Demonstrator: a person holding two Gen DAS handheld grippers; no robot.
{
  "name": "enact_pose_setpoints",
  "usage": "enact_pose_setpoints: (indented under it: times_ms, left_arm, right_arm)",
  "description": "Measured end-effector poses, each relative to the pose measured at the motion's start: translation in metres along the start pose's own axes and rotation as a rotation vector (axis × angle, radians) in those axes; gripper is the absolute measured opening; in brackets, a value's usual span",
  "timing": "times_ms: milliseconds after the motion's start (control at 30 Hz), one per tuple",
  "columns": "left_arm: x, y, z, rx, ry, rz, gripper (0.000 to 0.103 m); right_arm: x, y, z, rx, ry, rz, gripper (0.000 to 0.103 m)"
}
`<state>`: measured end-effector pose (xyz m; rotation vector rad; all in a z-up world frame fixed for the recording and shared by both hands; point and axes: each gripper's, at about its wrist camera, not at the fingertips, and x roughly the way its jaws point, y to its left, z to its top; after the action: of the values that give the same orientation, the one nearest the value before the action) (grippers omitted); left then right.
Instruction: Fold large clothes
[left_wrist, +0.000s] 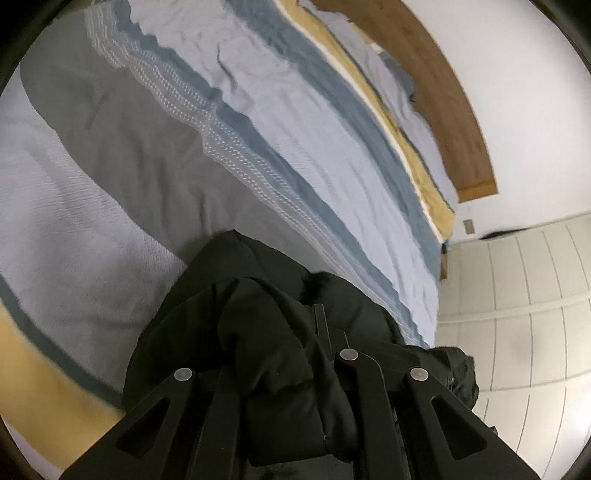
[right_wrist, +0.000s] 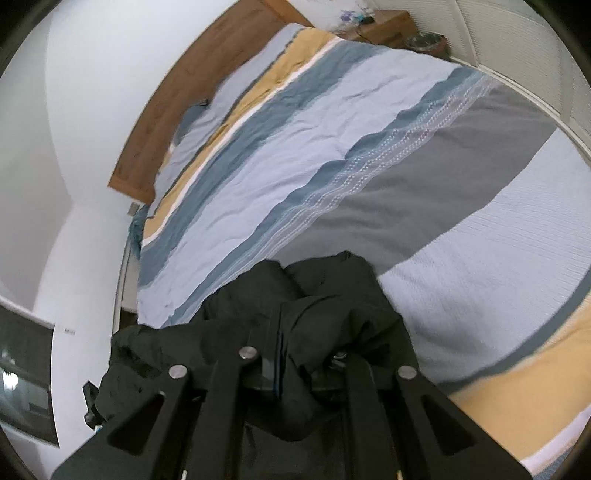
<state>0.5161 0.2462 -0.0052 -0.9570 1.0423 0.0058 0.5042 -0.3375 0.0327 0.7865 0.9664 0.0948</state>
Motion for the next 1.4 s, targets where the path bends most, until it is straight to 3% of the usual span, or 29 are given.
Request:
enact_pose_setpoints:
  times_ms: [200, 367, 467, 533, 633, 667, 700, 800, 967, 1133, 1267, 1400]
  left_arm:
    - [0.056, 0.015, 0.017, -0.024, 0.040, 0.061, 0.015]
    - [0.085, 0.026, 0.021, -0.065, 0.093, 0.054, 0.022]
    - [0.080, 0.027, 0.024, -0.089, 0.085, 0.002, 0.038]
    - [0.072, 0.023, 0.024, -0.088, 0.074, -0.025, 0.055]
    - [0.060, 0.015, 0.026, -0.070, 0.058, -0.040, 0.064]
    - [0.056, 0.011, 0.026, -0.056, 0.053, -0.038, 0.065]
    - [0.052, 0.008, 0.027, -0.047, 0.050, -0.037, 0.066]
    - [0.041, 0.000, 0.027, -0.023, 0.031, -0.030, 0.071]
    - [0.014, -0.017, 0.029, 0.064, -0.037, 0.025, 0.079]
    - [-0.009, -0.038, 0.022, 0.188, -0.099, 0.092, 0.081]
    - [-0.010, -0.066, -0.011, 0.335, -0.103, 0.148, 0.082]
    - [0.010, -0.084, -0.049, 0.430, -0.073, 0.171, 0.082]
  right_arm:
    - [0.058, -0.017, 0.014, 0.045, 0.026, -0.074, 0.009]
    - [0.090, -0.027, 0.012, 0.045, 0.059, -0.133, 0.010]
    - [0.092, -0.029, 0.012, 0.052, 0.057, -0.129, 0.012]
    - [0.088, -0.028, 0.013, 0.047, 0.049, -0.115, 0.016]
    - [0.079, -0.025, 0.015, 0.042, 0.033, -0.070, 0.034]
    - [0.075, -0.024, 0.016, 0.041, 0.025, -0.051, 0.049]
    - [0.071, -0.022, 0.017, 0.042, 0.018, -0.036, 0.055]
    - [0.061, -0.015, 0.019, 0.031, 0.006, -0.021, 0.058]
    - [0.036, -0.008, 0.026, 0.015, -0.059, -0.006, 0.071]
    - [0.006, 0.011, 0.031, -0.092, -0.109, -0.029, 0.071]
    - [0.008, 0.040, 0.008, -0.237, -0.077, -0.051, 0.071]
    - [0.035, 0.077, -0.034, -0.394, -0.012, -0.066, 0.071]
